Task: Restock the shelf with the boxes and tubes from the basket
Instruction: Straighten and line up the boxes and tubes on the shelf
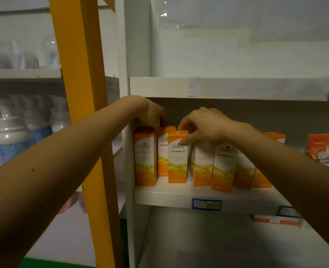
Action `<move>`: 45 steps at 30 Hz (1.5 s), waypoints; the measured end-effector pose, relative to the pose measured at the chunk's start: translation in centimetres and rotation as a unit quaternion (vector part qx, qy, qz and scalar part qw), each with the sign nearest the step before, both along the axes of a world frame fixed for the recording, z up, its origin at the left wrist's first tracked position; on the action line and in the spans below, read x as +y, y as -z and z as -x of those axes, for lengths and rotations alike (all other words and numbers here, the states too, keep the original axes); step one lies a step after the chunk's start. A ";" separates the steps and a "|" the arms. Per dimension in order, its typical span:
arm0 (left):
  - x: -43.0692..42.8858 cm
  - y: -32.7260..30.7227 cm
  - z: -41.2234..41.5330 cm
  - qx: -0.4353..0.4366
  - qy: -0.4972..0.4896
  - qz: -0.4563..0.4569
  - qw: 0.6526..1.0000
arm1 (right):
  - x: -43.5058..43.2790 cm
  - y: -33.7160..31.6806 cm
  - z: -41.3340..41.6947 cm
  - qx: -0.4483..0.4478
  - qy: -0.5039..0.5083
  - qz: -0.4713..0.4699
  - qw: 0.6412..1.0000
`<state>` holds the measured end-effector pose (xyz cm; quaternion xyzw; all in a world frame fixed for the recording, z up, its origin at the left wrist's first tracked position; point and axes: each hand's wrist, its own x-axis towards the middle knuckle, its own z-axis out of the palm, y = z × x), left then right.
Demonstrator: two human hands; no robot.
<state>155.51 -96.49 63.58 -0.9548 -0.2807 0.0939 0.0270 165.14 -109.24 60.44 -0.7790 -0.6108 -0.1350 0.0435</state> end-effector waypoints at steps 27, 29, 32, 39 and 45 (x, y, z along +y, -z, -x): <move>-2.2 1.6 -3.4 -0.158 0.103 0.081 0.979 | -5.7 -0.9 -2.9 0.068 0.088 -0.026 0.994; -2.3 1.9 -3.9 -0.137 0.113 0.074 0.981 | -5.8 -0.7 -2.7 0.062 0.094 -0.024 0.993; -2.5 2.2 -4.0 -0.135 0.123 0.070 0.981 | -5.5 -0.4 -2.3 0.063 0.086 -0.026 0.994; -2.4 2.0 -3.5 -0.144 0.110 0.068 0.981 | -4.4 0.1 -1.9 0.035 0.087 -0.023 0.995; -1.7 1.8 -2.2 -0.158 0.066 0.083 0.982 | -3.9 0.0 -1.7 0.018 0.092 -0.020 0.995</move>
